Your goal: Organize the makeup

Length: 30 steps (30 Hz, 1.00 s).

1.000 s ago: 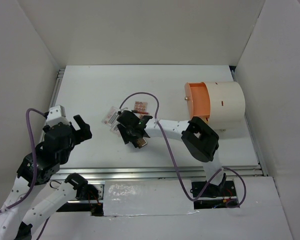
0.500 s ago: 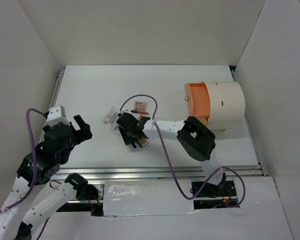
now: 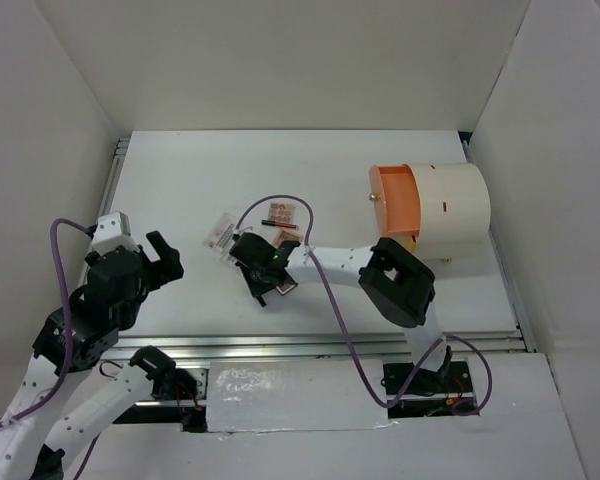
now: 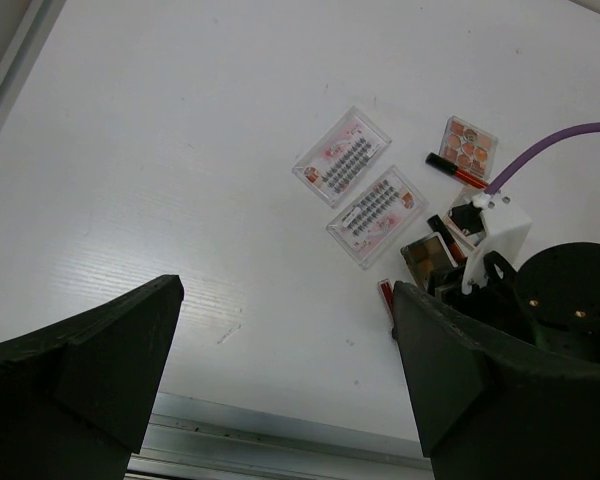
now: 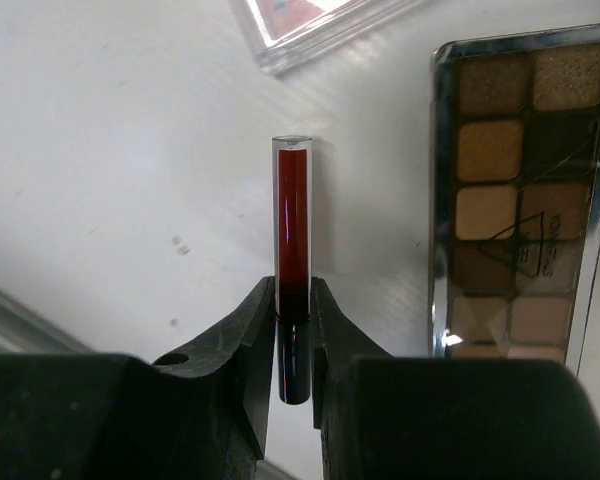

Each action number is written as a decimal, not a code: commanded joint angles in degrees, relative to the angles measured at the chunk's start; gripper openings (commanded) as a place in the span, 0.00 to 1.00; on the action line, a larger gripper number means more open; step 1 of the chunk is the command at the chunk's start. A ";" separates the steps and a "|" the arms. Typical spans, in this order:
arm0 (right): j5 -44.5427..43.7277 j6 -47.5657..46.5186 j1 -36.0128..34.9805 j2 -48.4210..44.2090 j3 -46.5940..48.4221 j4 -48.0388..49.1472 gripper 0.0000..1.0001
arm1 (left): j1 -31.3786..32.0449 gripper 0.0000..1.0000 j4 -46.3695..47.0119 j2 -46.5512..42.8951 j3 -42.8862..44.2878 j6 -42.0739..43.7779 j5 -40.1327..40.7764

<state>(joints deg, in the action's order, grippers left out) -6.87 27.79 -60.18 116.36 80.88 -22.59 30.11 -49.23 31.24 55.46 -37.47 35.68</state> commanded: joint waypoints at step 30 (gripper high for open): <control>-8.07 -17.42 46.65 -44.81 9.83 -18.64 0.12 | -0.23 1.00 2.74 -5.32 -0.62 1.53 -0.79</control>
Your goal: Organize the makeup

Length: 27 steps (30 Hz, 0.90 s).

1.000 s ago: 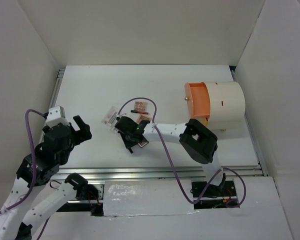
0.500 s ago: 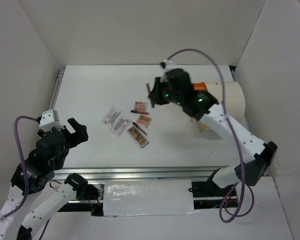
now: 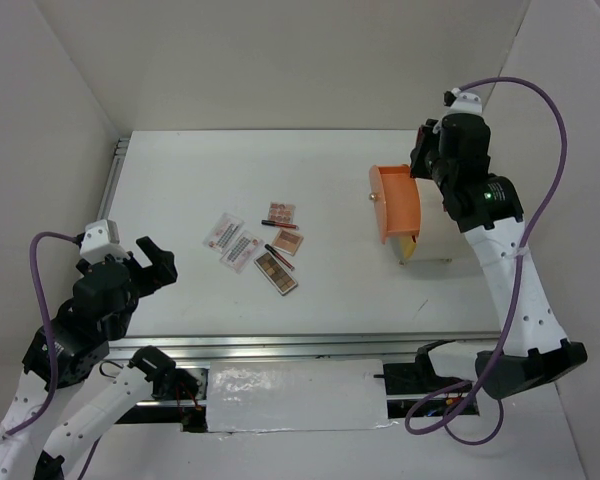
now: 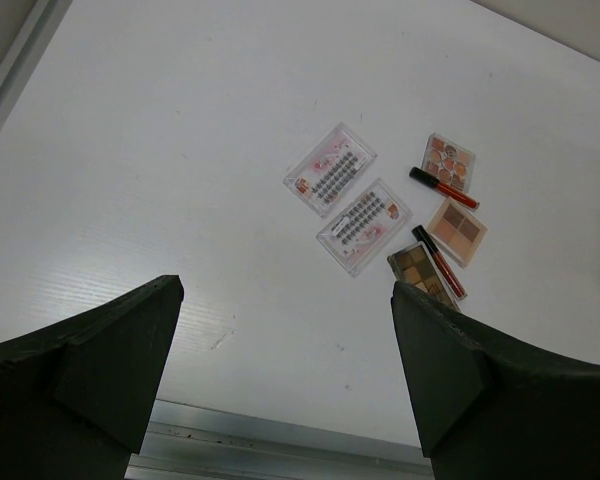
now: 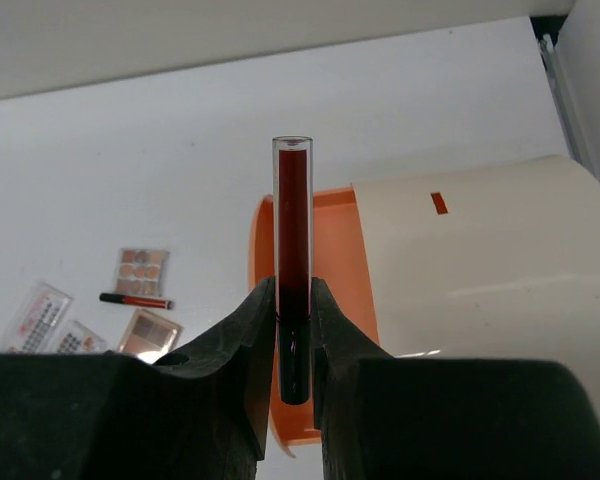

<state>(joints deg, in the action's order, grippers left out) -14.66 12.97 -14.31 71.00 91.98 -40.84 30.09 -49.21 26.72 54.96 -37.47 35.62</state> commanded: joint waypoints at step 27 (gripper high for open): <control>13.23 2.15 -4.65 -4.11 -8.22 5.67 0.68 | -0.12 0.99 3.33 -0.18 -0.47 1.88 -1.43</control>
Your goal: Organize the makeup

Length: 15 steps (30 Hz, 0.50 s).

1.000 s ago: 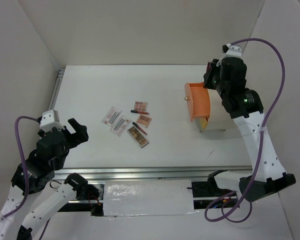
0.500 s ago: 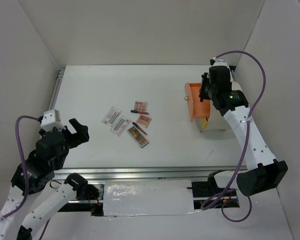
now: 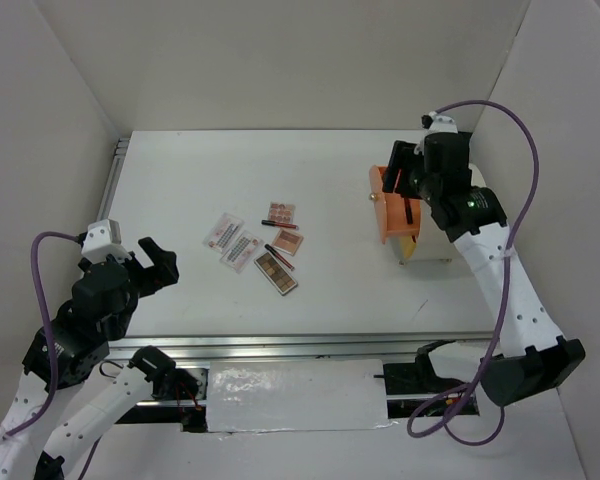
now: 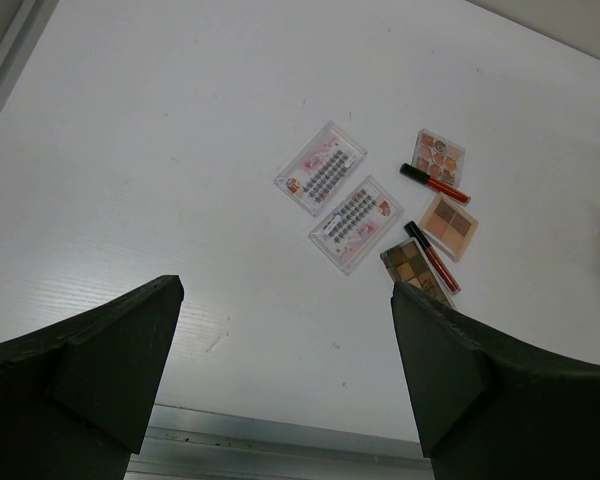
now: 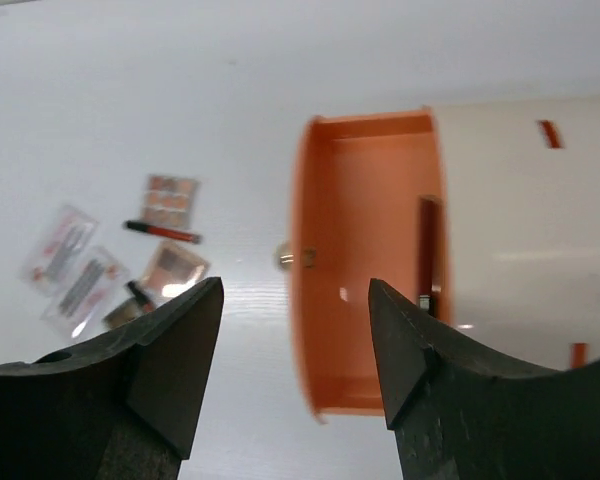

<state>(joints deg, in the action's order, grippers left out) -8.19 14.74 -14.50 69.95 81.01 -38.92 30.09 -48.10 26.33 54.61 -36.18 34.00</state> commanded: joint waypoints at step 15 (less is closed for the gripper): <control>-2.88 0.63 -34.26 33.05 7.94 9.03 0.48 | -0.20 0.99 0.72 1.28 0.41 -0.82 2.13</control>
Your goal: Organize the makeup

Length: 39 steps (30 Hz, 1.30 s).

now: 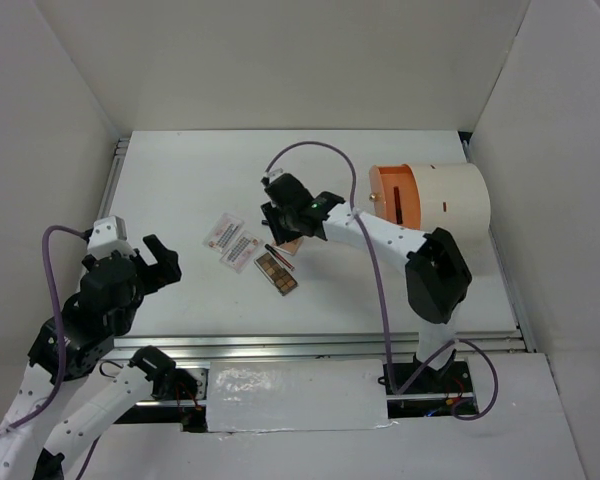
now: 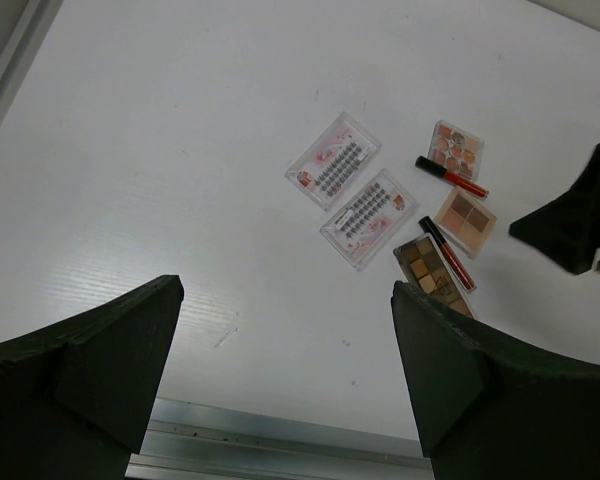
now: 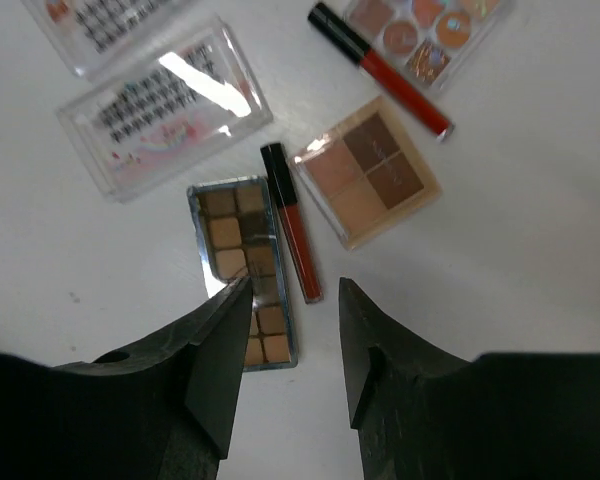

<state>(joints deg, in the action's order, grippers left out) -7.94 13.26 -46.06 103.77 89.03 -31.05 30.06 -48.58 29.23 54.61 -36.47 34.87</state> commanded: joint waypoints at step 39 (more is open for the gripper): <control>-5.86 5.55 -3.33 11.54 -11.60 10.83 0.38 | -0.09 1.00 2.35 -0.85 0.23 0.96 -0.95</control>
<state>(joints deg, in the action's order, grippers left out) -13.91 18.83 -49.87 113.49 77.54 -21.37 30.06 -48.38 28.47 54.61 -36.23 34.15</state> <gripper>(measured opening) 0.385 0.994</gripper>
